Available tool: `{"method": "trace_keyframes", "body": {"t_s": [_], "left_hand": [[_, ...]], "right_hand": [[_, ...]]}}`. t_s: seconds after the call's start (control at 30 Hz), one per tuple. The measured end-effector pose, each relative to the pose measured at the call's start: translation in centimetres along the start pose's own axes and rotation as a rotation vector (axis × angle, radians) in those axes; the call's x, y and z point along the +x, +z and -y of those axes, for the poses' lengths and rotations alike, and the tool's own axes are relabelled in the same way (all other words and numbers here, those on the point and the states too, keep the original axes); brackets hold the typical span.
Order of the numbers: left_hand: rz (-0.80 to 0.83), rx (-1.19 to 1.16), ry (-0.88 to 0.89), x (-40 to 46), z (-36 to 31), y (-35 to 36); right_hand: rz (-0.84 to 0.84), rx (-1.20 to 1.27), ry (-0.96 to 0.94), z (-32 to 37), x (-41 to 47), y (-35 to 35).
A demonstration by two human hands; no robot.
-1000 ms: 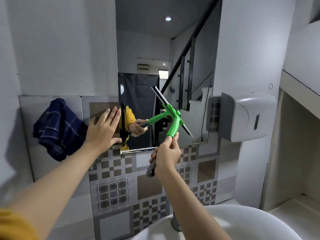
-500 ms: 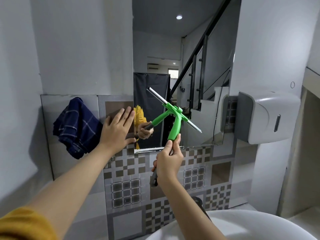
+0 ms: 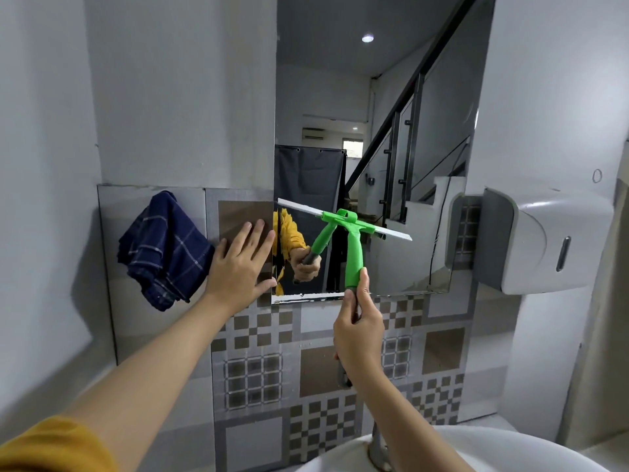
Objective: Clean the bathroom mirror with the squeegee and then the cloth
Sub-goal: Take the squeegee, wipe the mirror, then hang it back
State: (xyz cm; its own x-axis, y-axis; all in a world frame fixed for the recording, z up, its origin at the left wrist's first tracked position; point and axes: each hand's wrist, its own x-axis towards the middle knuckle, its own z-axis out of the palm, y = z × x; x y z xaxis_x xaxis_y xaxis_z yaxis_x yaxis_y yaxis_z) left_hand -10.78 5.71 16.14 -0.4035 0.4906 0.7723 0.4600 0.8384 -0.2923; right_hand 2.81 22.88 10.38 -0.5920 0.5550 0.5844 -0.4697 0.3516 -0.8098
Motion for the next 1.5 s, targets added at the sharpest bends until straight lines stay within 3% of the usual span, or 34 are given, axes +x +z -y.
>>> {"method": "trace_keyframes", "body": {"t_s": [0.9,1.5], "left_hand": [[-0.006,0.027,0.005,-1.7,-0.1,1.4],[0.022,0.026,-0.006,-1.7,-0.6,1.1]], "right_hand": [[0.229,-0.579,-0.469,-3.8,6.0,-10.8],[0.389,-0.589,-0.428,-6.0,10.6,-17.3]]}}
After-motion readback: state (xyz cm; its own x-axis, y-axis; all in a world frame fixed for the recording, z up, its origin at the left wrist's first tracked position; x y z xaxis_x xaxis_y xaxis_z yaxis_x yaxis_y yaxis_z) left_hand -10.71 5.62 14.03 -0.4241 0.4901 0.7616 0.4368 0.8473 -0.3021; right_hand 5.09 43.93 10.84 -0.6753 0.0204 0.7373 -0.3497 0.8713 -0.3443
